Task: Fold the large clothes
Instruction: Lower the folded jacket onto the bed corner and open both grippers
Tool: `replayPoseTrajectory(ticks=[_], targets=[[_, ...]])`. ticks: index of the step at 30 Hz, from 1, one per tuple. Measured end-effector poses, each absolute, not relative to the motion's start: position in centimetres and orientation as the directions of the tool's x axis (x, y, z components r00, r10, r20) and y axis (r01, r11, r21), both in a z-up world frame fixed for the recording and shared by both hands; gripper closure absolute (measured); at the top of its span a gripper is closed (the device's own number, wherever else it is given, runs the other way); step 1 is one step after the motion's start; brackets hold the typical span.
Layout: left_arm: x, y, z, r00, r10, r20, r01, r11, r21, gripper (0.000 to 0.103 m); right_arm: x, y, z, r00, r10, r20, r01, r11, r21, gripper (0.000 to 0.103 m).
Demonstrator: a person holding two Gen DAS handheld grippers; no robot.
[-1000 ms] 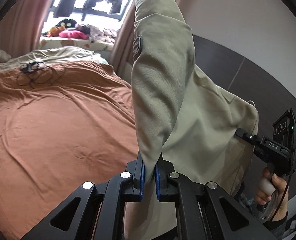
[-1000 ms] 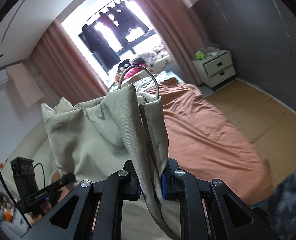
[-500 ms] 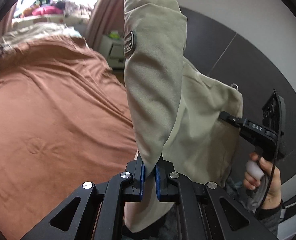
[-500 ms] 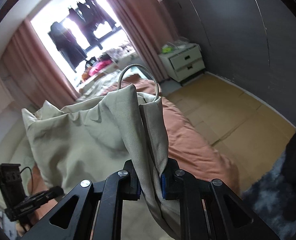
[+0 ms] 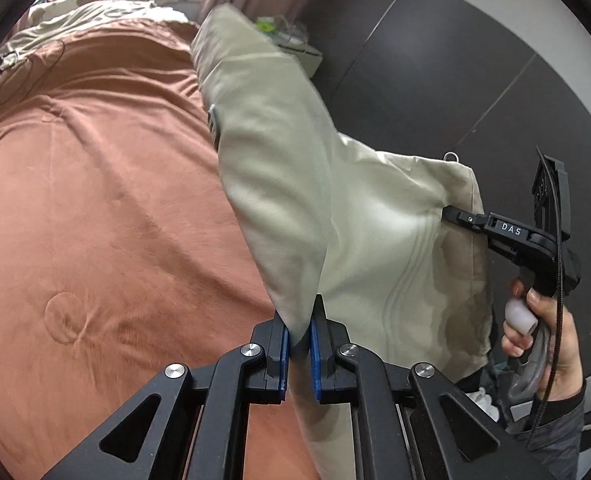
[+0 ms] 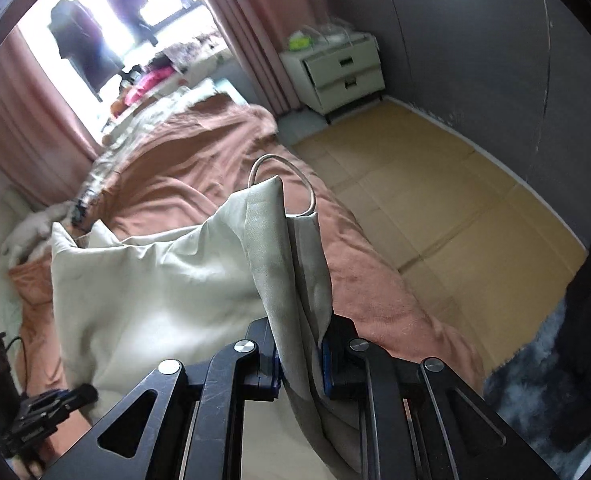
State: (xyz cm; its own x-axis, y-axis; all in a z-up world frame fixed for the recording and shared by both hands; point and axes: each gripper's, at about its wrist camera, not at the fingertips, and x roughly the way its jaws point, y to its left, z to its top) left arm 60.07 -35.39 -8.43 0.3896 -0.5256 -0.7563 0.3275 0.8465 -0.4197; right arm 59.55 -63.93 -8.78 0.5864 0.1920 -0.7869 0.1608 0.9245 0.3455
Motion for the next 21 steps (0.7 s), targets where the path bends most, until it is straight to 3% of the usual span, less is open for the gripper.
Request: replayPoseTrajectory(ticks=[3, 4, 10, 21], targets=[[61.2, -36.0, -10.0, 0.402, -0.483, -0.778, 0.337, 0.868, -0.365, 0.088, 60.3, -64.8, -10.5, 0.55, 0.024, -0.835, 0.284, 0.935, 0.214, 0.049], [61.4, -36.3, -10.8, 0.406, -0.45, -0.795, 0.334, 0.883, -0.329, 0.084, 60.1, -65.3, -10.5, 0.556, 0.005, -0.831, 0.298, 0.932, 0.205, 0.046], [61.2, -35.1, -13.7, 0.381, -0.474, -0.794, 0.322, 0.873, -0.367, 0.062, 55.0, -67.9, -10.9, 0.529, -0.052, -0.847, 0.324, 0.935, 0.145, 0.045], [58.5, -34.7, -15.3, 0.32, -0.49, -0.81, 0.309, 0.863, -0.4, 0.062, 42.1, -71.4, -11.7, 0.524, -0.057, -0.85, 0.453, 0.864, 0.222, 0.045]])
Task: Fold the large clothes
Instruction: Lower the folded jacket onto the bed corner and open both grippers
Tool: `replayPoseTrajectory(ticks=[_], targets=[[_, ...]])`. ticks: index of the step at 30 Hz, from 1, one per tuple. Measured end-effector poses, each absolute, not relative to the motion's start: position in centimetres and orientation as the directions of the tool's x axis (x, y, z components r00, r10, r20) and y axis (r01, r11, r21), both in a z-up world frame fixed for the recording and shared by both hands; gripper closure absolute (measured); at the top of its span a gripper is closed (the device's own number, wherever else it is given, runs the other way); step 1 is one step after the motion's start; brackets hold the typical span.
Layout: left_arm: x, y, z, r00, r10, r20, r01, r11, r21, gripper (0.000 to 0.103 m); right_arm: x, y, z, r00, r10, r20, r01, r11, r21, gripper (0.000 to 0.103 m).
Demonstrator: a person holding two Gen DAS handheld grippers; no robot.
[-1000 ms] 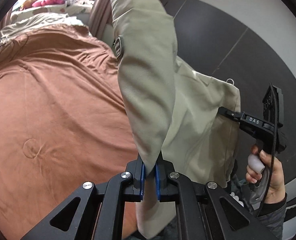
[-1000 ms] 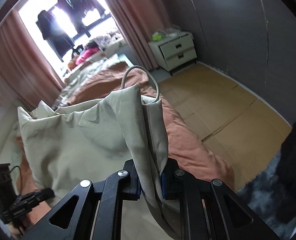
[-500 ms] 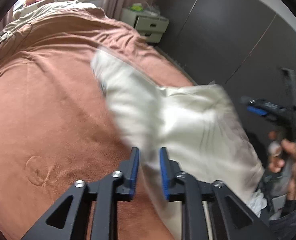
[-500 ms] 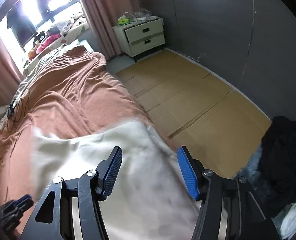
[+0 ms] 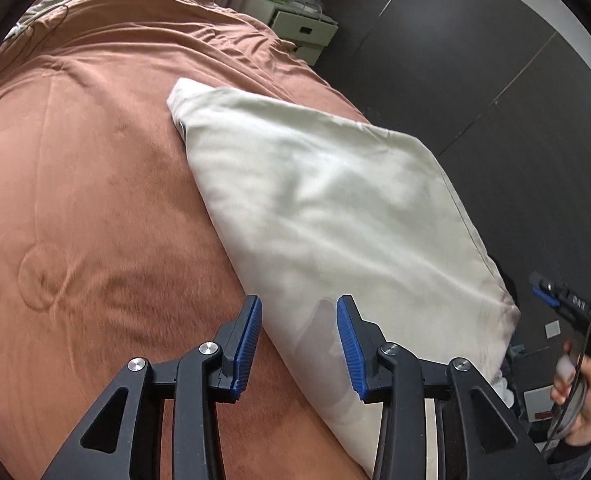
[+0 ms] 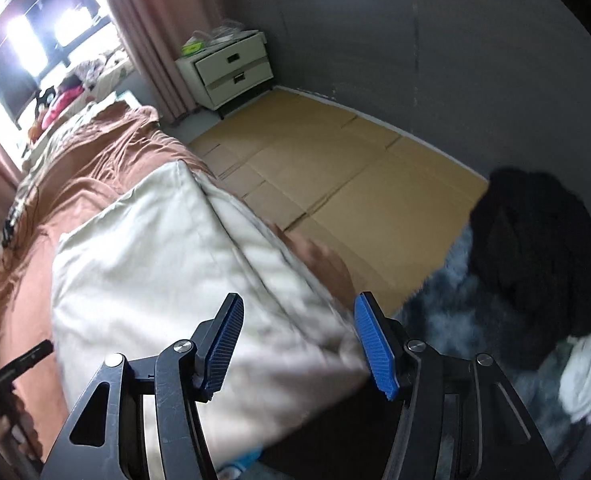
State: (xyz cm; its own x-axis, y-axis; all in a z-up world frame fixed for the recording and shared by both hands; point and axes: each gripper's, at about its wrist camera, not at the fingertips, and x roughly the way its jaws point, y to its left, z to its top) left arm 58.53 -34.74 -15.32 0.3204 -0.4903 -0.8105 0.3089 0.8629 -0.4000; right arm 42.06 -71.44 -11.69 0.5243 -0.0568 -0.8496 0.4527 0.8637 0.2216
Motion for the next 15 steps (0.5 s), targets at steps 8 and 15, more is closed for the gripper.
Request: replayPoseTrajectory(ticks=[8, 15], targets=[[55.6, -35.0, -16.1, 0.286, -0.508, -0.813, 0.297, 0.853, -0.429, 0.062, 38.9, -70.8, -16.2, 0.514, 0.085, -0.854, 0.475, 0.801, 0.366, 0.045], [54.3, -36.1, -17.0, 0.241, -0.531, -0.812, 0.325, 0.833, -0.448, 0.062, 40.7, -71.0, -18.7, 0.548, 0.094, -0.831, 0.514, 0.746, 0.423, 0.08]])
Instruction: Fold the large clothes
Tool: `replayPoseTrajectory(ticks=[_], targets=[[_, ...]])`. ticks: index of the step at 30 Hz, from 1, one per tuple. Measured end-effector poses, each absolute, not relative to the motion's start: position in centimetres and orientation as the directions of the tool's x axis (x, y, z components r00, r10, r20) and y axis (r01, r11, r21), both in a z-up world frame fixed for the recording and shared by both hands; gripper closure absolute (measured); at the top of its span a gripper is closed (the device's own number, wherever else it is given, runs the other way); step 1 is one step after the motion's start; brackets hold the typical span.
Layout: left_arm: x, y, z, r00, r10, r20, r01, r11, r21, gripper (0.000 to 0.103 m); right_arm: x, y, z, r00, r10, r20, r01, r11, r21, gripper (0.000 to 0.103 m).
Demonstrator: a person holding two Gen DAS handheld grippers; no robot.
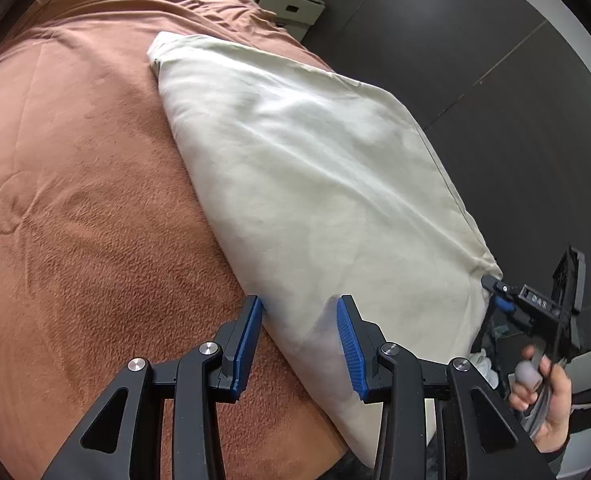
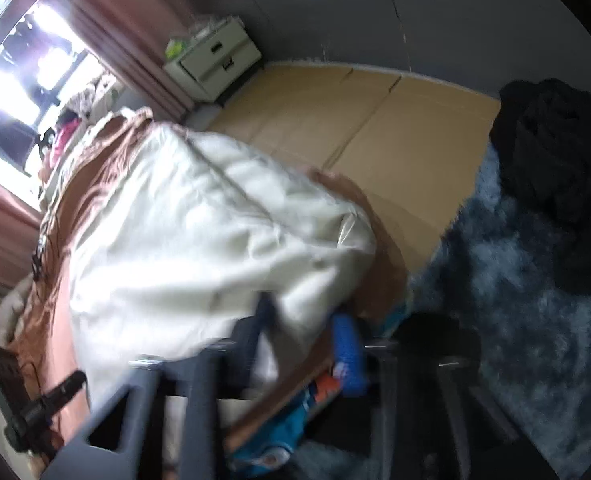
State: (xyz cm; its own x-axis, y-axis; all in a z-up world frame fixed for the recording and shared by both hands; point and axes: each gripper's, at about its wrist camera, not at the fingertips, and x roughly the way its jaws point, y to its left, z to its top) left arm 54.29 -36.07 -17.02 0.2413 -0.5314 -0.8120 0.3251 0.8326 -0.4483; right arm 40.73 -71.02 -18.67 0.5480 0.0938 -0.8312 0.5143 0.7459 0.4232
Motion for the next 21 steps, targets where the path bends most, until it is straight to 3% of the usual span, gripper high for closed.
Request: replayPoseTrajectory(ticks=[4, 10, 11, 13, 18, 21], targets=[[54.8, -36.9, -17.0, 0.248, -0.532, -0.81, 0.335, 0.831, -0.443, 0.063, 41.9, -71.2, -18.3, 0.565, 0.042, -0.824, 0.525, 0.752, 0.398, 0.089], [54.2, -37.2, -16.3, 0.266, -0.502, -0.823, 0.352, 0.845, -0.402, 0.063, 42.1, -71.4, -19.1, 0.534, 0.013, -0.845, 0.576, 0.726, 0.375, 0.089], [53.9, -36.9, -16.0, 0.271, -0.501, -0.822, 0.356, 0.845, -0.398, 0.063, 42.1, -71.2, -18.9, 0.524, -0.003, -0.852, 0.58, 0.734, 0.354, 0.085], [53.4, -36.1, -15.4, 0.286, -0.491, -0.823, 0.367, 0.85, -0.379, 0.063, 41.7, -71.1, -18.3, 0.492, -0.043, -0.869, 0.602, 0.738, 0.305, 0.062], [52.8, -34.3, -13.9, 0.31, -0.486, -0.817, 0.356, 0.856, -0.374, 0.063, 40.0, -70.2, -15.7, 0.509, -0.046, -0.859, 0.585, 0.75, 0.307, 0.059], [52.2, -33.2, -12.2, 0.323, -0.489, -0.81, 0.362, 0.855, -0.372, 0.06, 38.9, -69.1, -13.9, 0.527, -0.041, -0.849, 0.561, 0.767, 0.311, 0.051]])
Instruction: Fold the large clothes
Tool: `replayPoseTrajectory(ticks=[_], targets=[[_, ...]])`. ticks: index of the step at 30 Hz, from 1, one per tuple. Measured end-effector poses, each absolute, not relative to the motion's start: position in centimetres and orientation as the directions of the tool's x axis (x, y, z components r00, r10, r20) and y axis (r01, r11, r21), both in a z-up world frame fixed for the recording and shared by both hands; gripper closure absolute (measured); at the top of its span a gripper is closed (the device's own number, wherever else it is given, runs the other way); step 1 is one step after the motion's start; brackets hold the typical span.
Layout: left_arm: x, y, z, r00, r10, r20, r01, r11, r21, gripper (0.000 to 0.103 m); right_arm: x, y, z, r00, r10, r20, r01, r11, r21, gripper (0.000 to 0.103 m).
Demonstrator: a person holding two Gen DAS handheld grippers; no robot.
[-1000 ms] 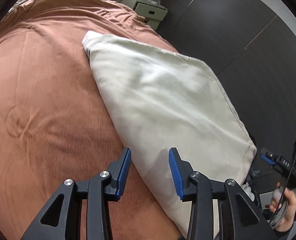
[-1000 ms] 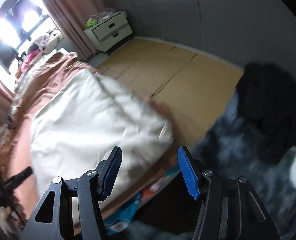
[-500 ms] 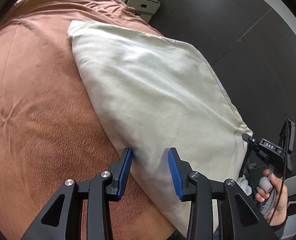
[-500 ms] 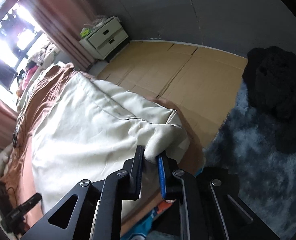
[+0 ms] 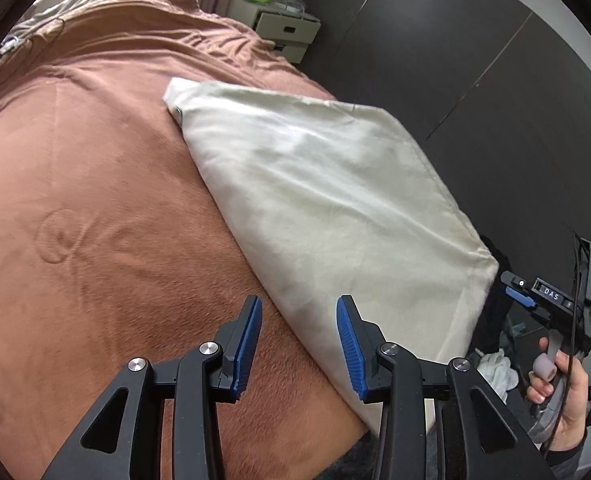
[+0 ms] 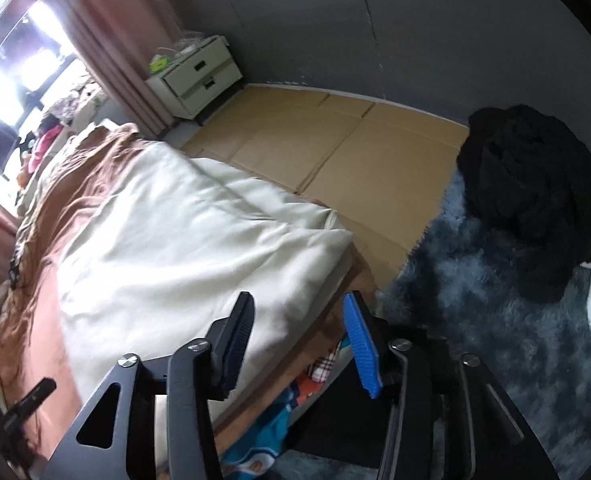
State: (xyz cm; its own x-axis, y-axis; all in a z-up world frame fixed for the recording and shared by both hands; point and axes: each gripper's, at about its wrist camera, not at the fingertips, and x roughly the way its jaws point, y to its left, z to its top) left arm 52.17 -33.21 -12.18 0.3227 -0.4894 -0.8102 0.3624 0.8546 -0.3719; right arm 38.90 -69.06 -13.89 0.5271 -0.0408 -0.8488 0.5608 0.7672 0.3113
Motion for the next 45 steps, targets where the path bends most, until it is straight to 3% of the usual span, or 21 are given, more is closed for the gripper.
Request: replayPoseTrajectory(ticks=[6, 10, 13, 28, 45], targets=[[49.6, -29.8, -7.8, 0.408, -0.489, -0.77, 0.366, 0.861, -0.353, 0.025, 36.4, -66.1, -9.6, 0.561, -0.072, -0.825, 0.529, 0.797, 0.291, 0.027], [47.4, -27.3, -4.9, 0.456, -0.499, -0.737, 0.367, 0.86, -0.355, 0.01, 34.4, -63.9, -6.8, 0.598, -0.077, -0.798, 0.494, 0.819, 0.291, 0.008], [45.5, -25.2, -2.7, 0.508, -0.49, -0.708, 0.35, 0.869, -0.351, 0.002, 32.8, -62.1, -4.7, 0.623, -0.073, -0.779, 0.463, 0.837, 0.292, 0.0], [36.4, -17.0, 6.2, 0.657, -0.455, -0.601, 0.361, 0.89, -0.28, 0.001, 27.2, -56.0, 1.8, 0.702, -0.057, -0.71, 0.366, 0.884, 0.292, 0.0], [26.9, -10.0, 9.7, 0.769, -0.385, -0.511, 0.298, 0.922, -0.246, 0.001, 21.7, -47.7, 6.5, 0.781, 0.013, -0.624, 0.204, 0.94, 0.274, 0.0]])
